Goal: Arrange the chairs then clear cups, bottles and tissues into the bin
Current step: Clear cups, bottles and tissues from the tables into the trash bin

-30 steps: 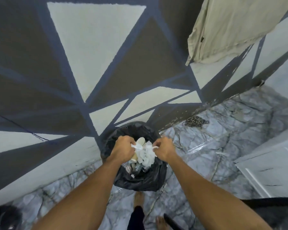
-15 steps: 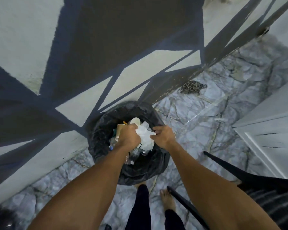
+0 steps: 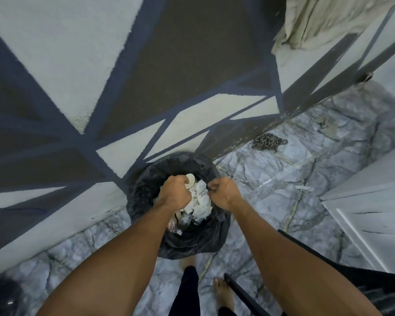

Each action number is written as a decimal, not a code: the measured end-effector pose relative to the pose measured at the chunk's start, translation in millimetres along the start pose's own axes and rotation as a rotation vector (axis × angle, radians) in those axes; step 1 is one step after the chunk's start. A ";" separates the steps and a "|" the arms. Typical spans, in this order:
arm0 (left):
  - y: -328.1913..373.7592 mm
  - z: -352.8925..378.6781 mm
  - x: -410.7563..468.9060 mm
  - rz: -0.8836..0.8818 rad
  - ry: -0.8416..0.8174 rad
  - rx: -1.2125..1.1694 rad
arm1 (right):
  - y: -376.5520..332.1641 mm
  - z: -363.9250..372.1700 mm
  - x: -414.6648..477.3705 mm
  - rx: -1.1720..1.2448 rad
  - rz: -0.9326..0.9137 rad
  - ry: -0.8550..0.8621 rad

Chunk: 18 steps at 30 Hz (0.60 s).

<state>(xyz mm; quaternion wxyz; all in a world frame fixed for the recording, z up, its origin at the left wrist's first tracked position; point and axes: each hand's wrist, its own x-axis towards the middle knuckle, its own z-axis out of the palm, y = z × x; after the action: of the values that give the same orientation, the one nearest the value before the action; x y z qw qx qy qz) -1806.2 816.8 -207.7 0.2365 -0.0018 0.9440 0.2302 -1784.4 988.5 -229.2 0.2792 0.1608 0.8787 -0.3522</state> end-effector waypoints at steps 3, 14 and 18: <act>8.6 -18.6 -35.6 -0.006 0.072 -0.001 | -21.9 -11.9 -30.1 -0.064 -0.122 0.019; -31.6 -59.0 -233.4 -0.176 0.298 0.055 | -99.8 26.0 -173.6 -0.386 -0.515 -0.118; -95.9 -83.7 -335.7 -0.352 0.475 0.053 | -165.2 87.5 -249.8 -0.510 -0.769 -0.194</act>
<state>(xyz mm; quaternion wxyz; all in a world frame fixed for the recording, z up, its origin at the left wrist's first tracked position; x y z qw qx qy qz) -1534.6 659.2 -33.7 0.0450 -0.2129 0.9638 0.1541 -1632.6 789.4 -43.0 0.2397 -0.2838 0.9029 -0.2162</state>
